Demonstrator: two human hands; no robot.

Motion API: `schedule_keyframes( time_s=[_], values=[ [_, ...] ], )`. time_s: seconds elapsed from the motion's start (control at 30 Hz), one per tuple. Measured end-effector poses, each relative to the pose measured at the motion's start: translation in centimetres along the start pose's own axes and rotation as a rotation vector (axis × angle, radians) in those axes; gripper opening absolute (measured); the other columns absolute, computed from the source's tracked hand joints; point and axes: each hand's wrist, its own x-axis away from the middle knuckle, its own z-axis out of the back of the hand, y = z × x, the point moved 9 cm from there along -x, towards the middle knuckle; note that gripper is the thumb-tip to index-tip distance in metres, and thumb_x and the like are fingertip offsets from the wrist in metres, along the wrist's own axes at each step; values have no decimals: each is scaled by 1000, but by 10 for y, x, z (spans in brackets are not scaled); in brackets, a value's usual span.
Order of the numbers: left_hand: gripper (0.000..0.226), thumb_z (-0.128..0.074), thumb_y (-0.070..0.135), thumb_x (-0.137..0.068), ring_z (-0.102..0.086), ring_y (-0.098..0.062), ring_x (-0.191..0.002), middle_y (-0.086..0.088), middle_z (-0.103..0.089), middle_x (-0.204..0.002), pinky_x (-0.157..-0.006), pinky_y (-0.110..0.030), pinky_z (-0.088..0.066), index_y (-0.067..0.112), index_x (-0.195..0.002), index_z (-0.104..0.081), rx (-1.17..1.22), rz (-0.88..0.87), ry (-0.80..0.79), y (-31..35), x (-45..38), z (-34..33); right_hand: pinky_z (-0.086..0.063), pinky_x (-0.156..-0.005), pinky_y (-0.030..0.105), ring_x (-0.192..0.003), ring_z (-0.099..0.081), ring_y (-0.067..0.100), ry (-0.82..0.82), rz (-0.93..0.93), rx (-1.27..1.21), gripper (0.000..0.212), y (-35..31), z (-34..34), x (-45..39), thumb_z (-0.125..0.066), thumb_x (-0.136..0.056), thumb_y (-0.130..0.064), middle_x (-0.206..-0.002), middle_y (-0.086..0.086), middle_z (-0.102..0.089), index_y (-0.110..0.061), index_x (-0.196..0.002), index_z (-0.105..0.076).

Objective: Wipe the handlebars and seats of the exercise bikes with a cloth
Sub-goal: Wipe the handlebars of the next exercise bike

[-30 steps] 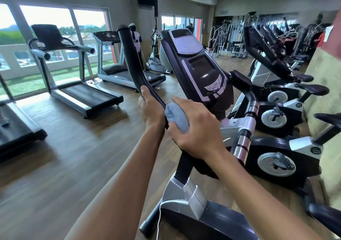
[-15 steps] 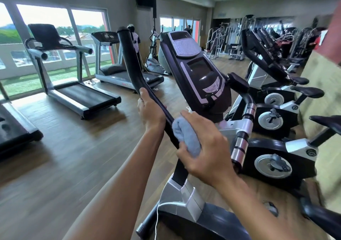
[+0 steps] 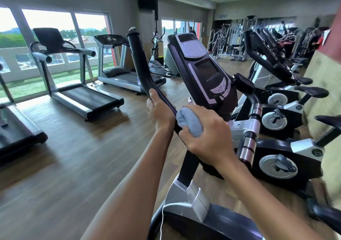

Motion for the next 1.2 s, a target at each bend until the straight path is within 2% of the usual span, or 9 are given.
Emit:
schedule_keyframes(
  time_s=[0.17,0.3,0.4,0.47,0.57,0.7,0.87,1.0,1.2],
  values=[
    [91,-23,88,-74,-61,-35,-120,-11,-65,-127,-107,-55,-45,21,-125,-57,-82,4,-2,-2,-6,1,-54,-83,21,-94,-67,7,204,-86,-161,43,27,32,40,-61,-79,-34,-104,-11,-70,-19,-119,-69],
    [48,-40,58,-103,-56,-29,-108,-1,-52,-108,-98,-47,-48,13,-121,-44,-193,-69,88,14,1,16,-47,-63,25,-66,-58,5,512,-461,-466,11,87,71,69,-58,-82,-22,-71,-13,-64,-18,-84,-67],
    [32,-56,37,-97,-44,-32,-122,-8,-41,-127,-106,-51,-40,22,-111,-32,-285,-250,195,34,10,31,-48,-65,21,-69,-59,-1,703,-482,-418,13,112,111,101,-55,-85,-19,-75,-17,-64,-15,-91,-66],
    [37,-60,28,-93,-36,-30,-125,-7,-32,-127,-111,-48,-36,23,-111,-29,-300,-344,157,42,32,23,-49,-80,14,-91,-64,-4,473,-316,-224,23,101,97,104,-57,-91,-26,-98,-13,-68,-14,-109,-66],
    [48,-67,27,-89,-27,-28,-126,-4,-23,-126,-104,-25,-21,18,-117,-28,-382,-319,82,32,69,-3,-44,-108,33,-122,-60,23,50,-14,106,52,92,41,106,-46,-100,-42,-127,8,-66,-3,-130,-63],
    [59,-69,25,-85,-24,-28,-129,-7,-25,-133,-106,-22,-14,11,-131,-34,-453,-395,177,30,85,-5,-51,-93,43,-105,-65,31,-188,183,260,59,119,32,66,-26,-103,-44,-113,7,-71,-7,-121,-69],
    [44,-67,25,-83,-29,-24,-118,-5,-32,-123,-110,-26,-21,13,-118,-43,-547,-583,263,44,101,-1,-50,-91,42,-96,-63,29,-63,132,95,39,120,41,74,-44,-90,-31,-99,4,-69,-9,-105,-72],
    [34,-62,24,-85,-31,-23,-115,-11,-40,-123,-95,3,-4,7,-112,-51,-736,-719,268,51,111,-11,-52,-86,43,-92,-65,30,-160,339,-7,35,124,45,71,-52,-84,-28,-98,4,-70,-9,-105,-72],
    [23,-59,33,-92,-38,-29,-123,-12,-48,-118,-103,-34,-34,12,-100,-65,-1076,-804,172,46,117,-36,-50,-75,39,-92,-58,27,-137,-56,2,36,197,54,25,-42,-84,-42,-85,-4,-61,-17,-89,-66]
  ],
)
